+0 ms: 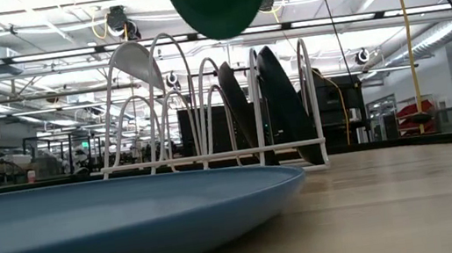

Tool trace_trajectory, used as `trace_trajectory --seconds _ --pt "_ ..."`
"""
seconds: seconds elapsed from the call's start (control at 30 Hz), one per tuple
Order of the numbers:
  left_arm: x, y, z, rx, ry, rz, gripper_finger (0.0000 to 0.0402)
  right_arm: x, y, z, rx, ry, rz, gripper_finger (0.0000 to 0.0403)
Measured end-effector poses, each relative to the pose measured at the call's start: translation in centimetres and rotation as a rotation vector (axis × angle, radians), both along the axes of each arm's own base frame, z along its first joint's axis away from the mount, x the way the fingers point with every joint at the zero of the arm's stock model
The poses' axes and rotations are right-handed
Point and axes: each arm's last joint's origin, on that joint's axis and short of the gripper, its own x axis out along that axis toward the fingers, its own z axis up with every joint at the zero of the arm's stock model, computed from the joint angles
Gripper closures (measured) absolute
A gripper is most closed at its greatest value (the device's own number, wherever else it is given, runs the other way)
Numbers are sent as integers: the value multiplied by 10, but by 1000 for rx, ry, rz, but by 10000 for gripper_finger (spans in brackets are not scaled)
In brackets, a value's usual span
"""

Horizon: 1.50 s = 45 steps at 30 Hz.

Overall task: Sort dishes
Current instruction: Put the green plate into the dish rack

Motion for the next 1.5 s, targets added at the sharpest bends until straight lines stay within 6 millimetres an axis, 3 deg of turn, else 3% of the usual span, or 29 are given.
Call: trace_trajectory --seconds 0.2,0.77,1.13,1.33,1.5 --pt "1 -1 1 -15 -12 2 157 4 -31 -5 33 -10 119 399" --pt "4 -1 -1 -26 -12 16 157 45 -102 -51 151 44 256 399" --pt "4 -1 -2 -21 -8 16 157 75 -131 -100 289 144 314 398" --pt "4 0 -2 -14 -3 17 157 89 -138 -122 403 208 293 364" --pt "4 0 -3 -3 6 17 157 91 -139 -126 436 224 285 340"
